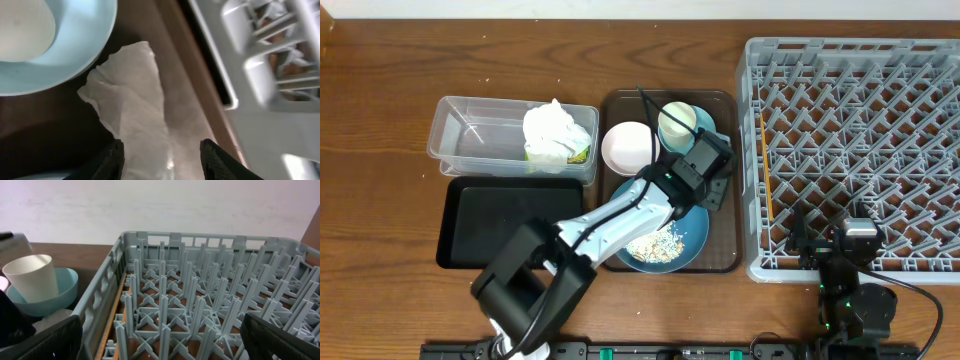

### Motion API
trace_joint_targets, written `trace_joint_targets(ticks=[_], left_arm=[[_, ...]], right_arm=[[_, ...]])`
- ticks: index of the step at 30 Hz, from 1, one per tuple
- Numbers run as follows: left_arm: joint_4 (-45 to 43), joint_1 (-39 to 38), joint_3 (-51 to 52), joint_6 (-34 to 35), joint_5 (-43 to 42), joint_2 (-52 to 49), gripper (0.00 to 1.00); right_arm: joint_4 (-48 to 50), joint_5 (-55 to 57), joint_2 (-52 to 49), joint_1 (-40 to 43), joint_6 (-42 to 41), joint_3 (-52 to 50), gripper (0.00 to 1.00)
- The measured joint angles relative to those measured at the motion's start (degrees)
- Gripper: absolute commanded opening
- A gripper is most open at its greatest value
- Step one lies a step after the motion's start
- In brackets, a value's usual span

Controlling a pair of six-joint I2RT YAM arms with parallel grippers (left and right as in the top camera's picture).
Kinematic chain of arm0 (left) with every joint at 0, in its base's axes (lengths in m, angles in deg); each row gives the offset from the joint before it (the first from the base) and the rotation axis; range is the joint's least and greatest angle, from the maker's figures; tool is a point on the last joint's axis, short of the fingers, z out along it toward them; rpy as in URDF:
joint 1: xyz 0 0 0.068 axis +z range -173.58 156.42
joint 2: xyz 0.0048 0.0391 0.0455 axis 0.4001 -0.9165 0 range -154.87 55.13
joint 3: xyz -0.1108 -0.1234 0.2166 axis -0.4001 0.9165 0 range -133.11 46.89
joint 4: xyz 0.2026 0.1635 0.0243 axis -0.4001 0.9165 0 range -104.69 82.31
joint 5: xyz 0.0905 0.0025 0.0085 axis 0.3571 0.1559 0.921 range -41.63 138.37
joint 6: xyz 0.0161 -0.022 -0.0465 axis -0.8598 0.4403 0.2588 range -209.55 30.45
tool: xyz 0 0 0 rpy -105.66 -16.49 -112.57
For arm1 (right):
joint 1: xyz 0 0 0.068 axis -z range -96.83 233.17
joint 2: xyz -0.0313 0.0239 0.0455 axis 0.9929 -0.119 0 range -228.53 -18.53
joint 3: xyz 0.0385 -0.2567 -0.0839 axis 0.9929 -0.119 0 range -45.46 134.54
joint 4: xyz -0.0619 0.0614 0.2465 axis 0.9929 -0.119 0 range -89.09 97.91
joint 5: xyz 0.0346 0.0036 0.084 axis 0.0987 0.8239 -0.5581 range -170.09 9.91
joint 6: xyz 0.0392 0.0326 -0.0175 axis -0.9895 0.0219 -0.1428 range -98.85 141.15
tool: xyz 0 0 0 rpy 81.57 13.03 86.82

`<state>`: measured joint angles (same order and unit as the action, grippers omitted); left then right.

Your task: Sort waste into correct bins and load items into the dishwasher rack

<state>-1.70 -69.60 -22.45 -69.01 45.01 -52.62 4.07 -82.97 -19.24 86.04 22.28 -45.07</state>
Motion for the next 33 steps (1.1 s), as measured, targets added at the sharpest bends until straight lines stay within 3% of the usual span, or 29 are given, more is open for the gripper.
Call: trace_joint_targets(ticks=[5,8,17,33], left_arm=[[-1.8,0.0,0.0,-1.4,1.2,-1.8,0.50],[-2.2,0.0,0.0,-1.8,1.5,-2.3,0.36],[-2.9,0.0,0.0,-2.4,2.1,-2.5,0.06],[-4.0,0.0,0.0,-2.6,2.1,-0.4,0.06]], right_arm=[[0.0,0.0,0.0,0.0,0.0,0.0,0.99],[0.0,0.0,0.0,0.0,0.0,0.0,0.99],[0.0,0.0,0.0,0.0,0.0,0.0,0.99],[0.0,0.0,0.0,0.0,0.0,0.0,0.99]])
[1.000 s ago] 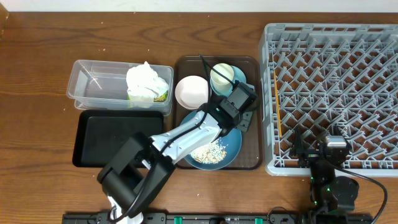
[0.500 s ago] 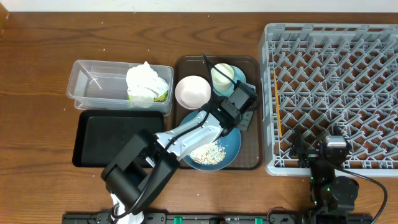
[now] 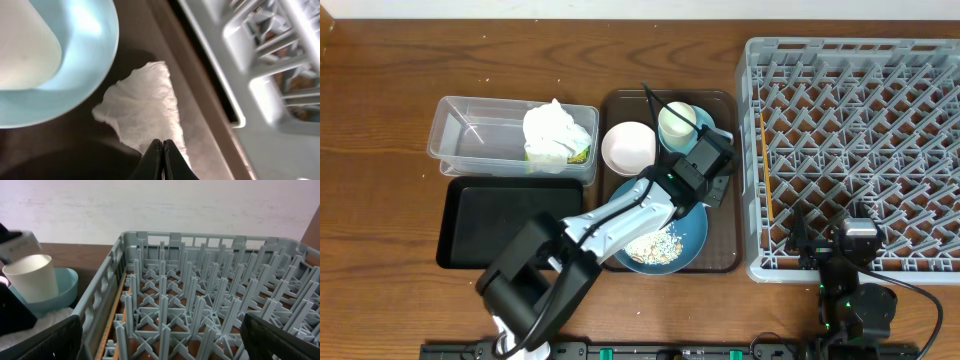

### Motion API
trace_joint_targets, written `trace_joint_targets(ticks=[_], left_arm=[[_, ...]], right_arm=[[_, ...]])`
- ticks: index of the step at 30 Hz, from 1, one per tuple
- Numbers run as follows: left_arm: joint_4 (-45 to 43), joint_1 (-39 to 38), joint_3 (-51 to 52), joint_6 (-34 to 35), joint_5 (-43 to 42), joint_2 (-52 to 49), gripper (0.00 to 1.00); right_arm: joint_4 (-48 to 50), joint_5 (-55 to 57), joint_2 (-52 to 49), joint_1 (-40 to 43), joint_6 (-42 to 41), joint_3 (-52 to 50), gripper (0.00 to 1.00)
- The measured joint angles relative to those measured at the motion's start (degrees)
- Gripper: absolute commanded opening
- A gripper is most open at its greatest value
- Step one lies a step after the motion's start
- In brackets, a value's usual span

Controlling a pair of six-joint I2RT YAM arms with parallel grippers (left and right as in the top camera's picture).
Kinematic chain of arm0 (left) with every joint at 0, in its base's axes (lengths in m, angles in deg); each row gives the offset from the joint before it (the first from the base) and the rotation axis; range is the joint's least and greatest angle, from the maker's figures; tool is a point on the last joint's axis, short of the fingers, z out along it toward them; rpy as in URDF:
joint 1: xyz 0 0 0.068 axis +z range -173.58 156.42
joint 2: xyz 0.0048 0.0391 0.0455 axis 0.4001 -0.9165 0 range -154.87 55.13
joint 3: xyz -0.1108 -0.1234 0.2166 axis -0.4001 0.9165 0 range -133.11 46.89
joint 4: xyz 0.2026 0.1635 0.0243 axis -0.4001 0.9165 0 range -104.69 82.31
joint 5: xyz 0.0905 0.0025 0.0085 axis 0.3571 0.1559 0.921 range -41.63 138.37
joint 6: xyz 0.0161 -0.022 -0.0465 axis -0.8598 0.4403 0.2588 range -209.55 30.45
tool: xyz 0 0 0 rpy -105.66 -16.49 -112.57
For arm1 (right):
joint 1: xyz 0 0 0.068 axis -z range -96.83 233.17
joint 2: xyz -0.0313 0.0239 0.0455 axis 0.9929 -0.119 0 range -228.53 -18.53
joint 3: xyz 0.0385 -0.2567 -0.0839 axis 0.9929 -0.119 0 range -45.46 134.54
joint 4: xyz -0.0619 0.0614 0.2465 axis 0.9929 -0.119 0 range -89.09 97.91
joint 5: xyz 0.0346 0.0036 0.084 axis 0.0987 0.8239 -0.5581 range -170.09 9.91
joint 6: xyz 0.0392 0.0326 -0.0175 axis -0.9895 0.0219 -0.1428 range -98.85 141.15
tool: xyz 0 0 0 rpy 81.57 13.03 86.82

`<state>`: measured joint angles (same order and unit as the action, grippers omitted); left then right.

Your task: Sort waste into correct bins and load items into the dishwasher rack

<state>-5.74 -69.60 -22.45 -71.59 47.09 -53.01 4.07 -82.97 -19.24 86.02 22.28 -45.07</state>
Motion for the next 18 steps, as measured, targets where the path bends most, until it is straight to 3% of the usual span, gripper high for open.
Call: trace_joint_targets(ticks=[9,18], left_arm=[[3.8,0.0,0.0,0.0,0.0,8.6,0.06],[9.9,4.1,0.0,0.0,2.4,28.4,0.06]], right_arm=[[0.0,0.0,0.0,0.0,0.0,0.0,0.99],[0.0,0.0,0.0,0.0,0.0,0.0,0.99]])
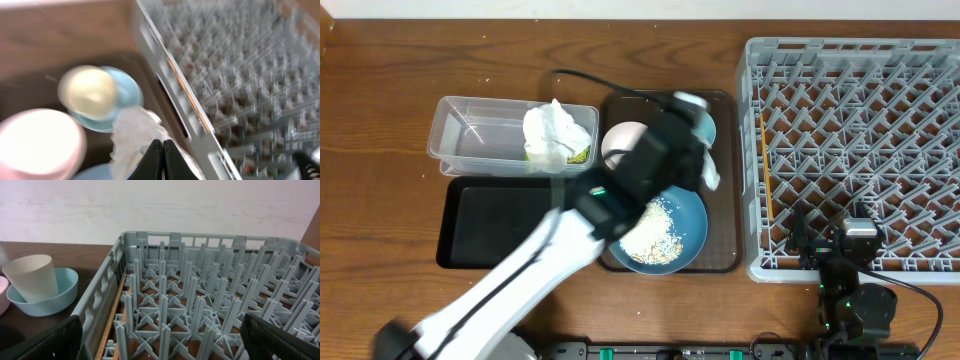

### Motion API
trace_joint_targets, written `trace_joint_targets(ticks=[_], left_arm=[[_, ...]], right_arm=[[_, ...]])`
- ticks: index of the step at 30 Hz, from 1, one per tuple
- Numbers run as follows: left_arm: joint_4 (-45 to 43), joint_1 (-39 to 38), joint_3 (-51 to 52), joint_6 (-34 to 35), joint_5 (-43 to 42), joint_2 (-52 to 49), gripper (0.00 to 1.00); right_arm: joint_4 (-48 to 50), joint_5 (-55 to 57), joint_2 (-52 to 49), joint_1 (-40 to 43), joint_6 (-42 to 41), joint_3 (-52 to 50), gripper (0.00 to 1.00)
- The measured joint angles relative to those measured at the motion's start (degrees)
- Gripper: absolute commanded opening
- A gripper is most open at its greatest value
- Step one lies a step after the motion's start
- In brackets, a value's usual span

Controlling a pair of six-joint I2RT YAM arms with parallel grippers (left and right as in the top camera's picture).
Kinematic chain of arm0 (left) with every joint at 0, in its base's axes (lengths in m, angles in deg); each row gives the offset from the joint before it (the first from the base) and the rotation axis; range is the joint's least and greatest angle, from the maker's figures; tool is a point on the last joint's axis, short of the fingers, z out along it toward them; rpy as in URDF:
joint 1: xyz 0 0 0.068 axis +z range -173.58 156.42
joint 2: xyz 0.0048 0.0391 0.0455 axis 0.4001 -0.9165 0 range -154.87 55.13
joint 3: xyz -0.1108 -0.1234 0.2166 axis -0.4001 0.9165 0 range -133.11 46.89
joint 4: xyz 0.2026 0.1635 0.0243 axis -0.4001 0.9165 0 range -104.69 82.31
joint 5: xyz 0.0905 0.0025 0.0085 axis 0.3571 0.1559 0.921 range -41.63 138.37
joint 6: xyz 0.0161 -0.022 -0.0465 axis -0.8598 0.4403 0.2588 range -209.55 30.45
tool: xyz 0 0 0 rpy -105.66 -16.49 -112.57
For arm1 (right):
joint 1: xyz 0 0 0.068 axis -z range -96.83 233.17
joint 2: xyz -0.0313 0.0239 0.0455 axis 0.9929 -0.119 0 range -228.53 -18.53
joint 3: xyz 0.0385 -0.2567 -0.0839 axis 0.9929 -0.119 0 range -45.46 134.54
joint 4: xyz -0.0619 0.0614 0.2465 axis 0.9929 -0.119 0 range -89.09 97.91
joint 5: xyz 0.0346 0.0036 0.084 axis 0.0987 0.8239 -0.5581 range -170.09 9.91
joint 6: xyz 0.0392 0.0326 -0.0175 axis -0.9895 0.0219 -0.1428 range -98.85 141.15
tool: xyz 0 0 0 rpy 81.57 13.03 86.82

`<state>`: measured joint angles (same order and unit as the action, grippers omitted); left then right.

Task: Sort waste into correct bins and load items into the dishwasher rack
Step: 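Carry the tissue left and release it into the clear bin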

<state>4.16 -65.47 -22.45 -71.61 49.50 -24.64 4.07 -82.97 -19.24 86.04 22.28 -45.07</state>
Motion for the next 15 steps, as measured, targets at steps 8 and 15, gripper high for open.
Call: trace_joint_targets(ticks=[8,15], left_arm=[[1.7,12.1,0.0,-1.1,11.3,7.1,0.06],[1.8,21.9,0.0,-1.5,14.0,-0.6,0.07]], right_arm=[[0.0,0.0,0.0,0.0,0.0,0.0,0.99],[0.0,0.0,0.0,0.0,0.0,0.0,0.99]])
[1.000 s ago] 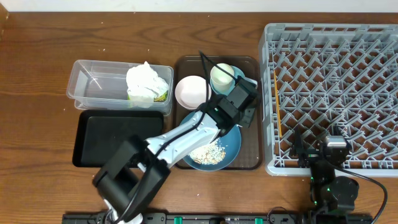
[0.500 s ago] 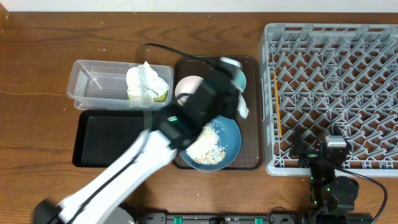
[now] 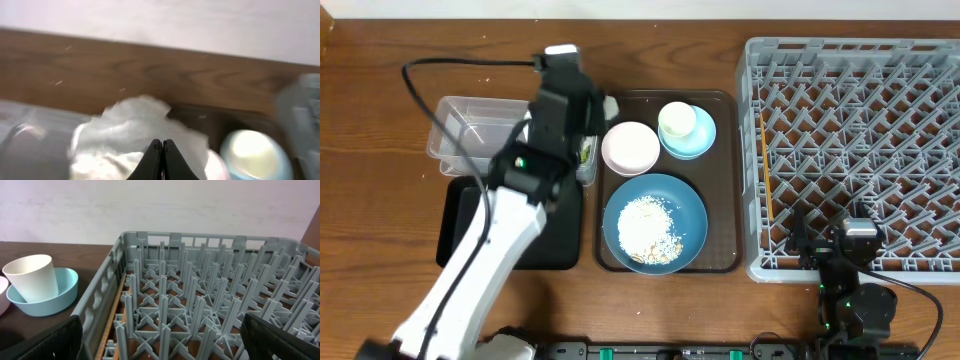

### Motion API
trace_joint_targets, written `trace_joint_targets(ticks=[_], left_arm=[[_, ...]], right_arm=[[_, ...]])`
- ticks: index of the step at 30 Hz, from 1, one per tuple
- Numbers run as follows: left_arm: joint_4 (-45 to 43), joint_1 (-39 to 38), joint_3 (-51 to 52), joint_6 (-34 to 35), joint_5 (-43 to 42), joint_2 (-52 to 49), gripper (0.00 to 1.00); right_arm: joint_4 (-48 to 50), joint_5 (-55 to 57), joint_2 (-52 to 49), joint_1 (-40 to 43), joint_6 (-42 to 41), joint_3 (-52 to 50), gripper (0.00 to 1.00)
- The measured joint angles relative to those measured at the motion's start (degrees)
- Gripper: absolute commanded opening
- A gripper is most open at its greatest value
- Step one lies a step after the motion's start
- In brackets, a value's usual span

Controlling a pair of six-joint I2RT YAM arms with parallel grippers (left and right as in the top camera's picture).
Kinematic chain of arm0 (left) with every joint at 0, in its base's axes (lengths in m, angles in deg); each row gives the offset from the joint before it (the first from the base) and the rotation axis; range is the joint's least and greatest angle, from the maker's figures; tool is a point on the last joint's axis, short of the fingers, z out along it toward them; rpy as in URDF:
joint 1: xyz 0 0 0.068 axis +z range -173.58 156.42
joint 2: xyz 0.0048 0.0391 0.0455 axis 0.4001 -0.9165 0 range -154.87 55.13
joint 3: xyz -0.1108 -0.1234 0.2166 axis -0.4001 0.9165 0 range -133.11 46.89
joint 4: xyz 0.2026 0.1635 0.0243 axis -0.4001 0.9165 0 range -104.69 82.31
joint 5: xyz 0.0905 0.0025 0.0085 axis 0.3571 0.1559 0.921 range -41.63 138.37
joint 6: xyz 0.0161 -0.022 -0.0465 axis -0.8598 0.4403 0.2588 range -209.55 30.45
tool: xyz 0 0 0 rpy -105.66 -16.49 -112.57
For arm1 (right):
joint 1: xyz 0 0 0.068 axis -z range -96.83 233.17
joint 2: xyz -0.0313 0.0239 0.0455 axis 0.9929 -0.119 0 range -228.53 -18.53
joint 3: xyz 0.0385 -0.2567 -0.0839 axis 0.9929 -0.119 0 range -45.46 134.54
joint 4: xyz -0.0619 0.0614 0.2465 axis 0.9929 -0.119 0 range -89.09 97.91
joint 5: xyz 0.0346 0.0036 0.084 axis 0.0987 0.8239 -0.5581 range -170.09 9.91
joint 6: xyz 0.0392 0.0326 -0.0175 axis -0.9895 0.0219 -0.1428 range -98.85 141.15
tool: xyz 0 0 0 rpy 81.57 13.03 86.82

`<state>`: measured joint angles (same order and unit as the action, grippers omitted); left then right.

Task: Sort waste into correct bins and load items into the dishwasher rack
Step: 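Carry the tissue left and release it into the clear bin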

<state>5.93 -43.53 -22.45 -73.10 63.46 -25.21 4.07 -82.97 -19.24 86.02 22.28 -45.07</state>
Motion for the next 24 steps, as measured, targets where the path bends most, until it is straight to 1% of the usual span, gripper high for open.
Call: trace_joint_targets(ticks=[5,10,15,24], left_arm=[[0.7,4.9,0.0,0.0,0.3,-7.9,0.06],[4.5,6.7,0.0,0.0,0.3,-13.0,0.06],[6.1,6.7,0.0,0.0,0.7,-13.7,0.06],[6.9,8.2,0.8,0.0,5.9,-13.7,0.06]], right_arm=[[0.0,0.0,0.0,0.0,0.0,0.0,0.99],[0.0,0.0,0.0,0.0,0.0,0.0,0.99],[0.0,0.0,0.0,0.0,0.0,0.0,0.99],[0.0,0.0,0.0,0.0,0.0,0.0,0.99]])
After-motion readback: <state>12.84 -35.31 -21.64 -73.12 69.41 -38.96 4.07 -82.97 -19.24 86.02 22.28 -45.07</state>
